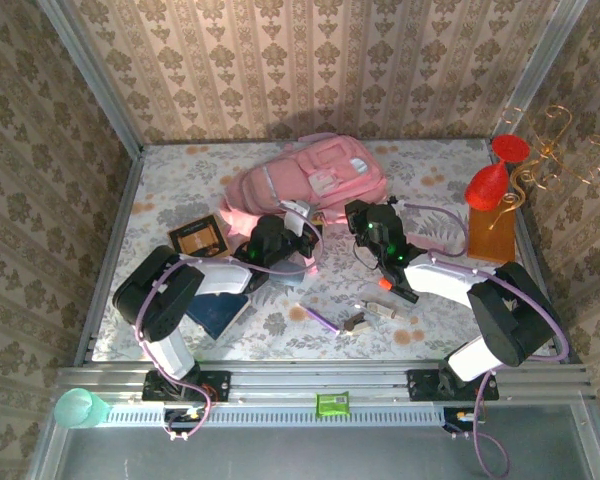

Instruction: Pack the student bag

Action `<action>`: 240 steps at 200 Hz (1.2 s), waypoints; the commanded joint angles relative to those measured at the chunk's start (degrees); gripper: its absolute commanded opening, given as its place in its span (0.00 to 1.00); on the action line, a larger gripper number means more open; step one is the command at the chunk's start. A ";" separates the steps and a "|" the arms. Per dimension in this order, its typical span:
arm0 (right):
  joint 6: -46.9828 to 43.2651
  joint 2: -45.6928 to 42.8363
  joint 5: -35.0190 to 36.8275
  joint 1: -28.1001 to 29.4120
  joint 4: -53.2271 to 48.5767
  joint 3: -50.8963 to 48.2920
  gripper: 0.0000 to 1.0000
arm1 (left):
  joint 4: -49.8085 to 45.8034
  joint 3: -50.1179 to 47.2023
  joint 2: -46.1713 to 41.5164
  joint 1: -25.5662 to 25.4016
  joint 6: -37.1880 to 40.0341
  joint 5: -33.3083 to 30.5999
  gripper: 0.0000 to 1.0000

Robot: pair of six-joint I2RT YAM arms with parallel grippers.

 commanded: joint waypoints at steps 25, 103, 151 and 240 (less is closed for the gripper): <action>-2.05 -0.56 4.89 -0.43 1.18 -2.11 0.00 | 2.86 -2.54 -2.39 2.11 -1.95 -4.36 0.00; -7.07 -1.69 7.15 -3.18 -2.02 -4.45 0.00 | -7.74 -5.87 -7.00 3.60 -1.97 -6.18 0.00; -9.65 0.32 3.26 -3.37 1.52 -4.47 0.00 | -12.51 -4.43 -7.16 3.90 -0.86 -3.98 0.00; -8.81 2.34 0.72 -3.69 3.15 -2.14 0.00 | -3.44 -8.49 -7.41 7.51 -7.48 7.15 0.00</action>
